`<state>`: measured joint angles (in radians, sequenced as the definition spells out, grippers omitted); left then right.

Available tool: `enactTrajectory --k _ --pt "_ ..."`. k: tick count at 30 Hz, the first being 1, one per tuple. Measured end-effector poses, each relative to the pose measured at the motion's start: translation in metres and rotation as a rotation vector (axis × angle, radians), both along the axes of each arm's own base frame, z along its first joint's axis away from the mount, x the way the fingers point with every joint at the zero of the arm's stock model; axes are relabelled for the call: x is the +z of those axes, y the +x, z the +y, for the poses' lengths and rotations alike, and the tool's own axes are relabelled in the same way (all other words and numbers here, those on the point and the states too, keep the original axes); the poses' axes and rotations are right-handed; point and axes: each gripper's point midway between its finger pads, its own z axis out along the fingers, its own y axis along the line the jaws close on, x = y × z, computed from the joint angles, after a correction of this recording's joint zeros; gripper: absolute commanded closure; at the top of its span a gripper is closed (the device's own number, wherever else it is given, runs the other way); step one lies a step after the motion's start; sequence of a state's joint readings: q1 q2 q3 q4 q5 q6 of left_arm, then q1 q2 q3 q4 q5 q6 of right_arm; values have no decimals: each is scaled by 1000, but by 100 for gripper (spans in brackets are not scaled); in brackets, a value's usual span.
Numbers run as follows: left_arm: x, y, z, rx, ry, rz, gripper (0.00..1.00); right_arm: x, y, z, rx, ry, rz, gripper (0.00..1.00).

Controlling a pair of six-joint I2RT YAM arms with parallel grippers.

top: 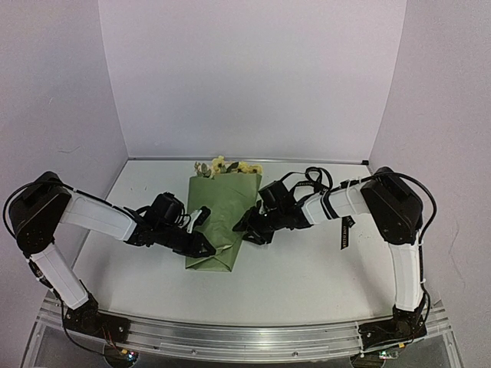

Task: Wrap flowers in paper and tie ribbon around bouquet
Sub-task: Unfold the 2/3-folded wrapping paper at the center of the board, then press the folded bouquet at the center of the board.

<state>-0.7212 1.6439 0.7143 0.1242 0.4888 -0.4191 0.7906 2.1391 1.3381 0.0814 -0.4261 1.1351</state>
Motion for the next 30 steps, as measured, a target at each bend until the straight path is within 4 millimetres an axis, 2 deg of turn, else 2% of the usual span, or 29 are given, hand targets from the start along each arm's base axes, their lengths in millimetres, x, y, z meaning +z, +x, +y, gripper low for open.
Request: enactTrajectory --k 3,7,10,13,15,18,23,25,30 --pt "0 -1 0 -3 -2 2 87 1 1 1 -5 8 -1 70" --pt "0 -1 -1 -5 -4 3 87 7 4 4 -13 23 -6 76" --pt "0 -1 -1 -5 -4 3 86 14 9 9 -16 40 -20 88" --pt "0 -1 -1 -6 -4 4 78 20 12 12 -14 53 -35 99" --pt "1 -2 -1 -7 -7 7 75 22 13 13 -9 55 -43 100" --pt "11 -3 -2 3 -31 11 74 23 15 16 8 52 -55 100" --pt "33 -6 1 39 -98 2 85 24 17 17 48 30 -79 100" --pt "28 -8 6 69 -90 16 88 25 18 19 62 29 -87 100" --pt "0 -14 21 139 -33 86 92 23 17 20 87 22 -97 100"
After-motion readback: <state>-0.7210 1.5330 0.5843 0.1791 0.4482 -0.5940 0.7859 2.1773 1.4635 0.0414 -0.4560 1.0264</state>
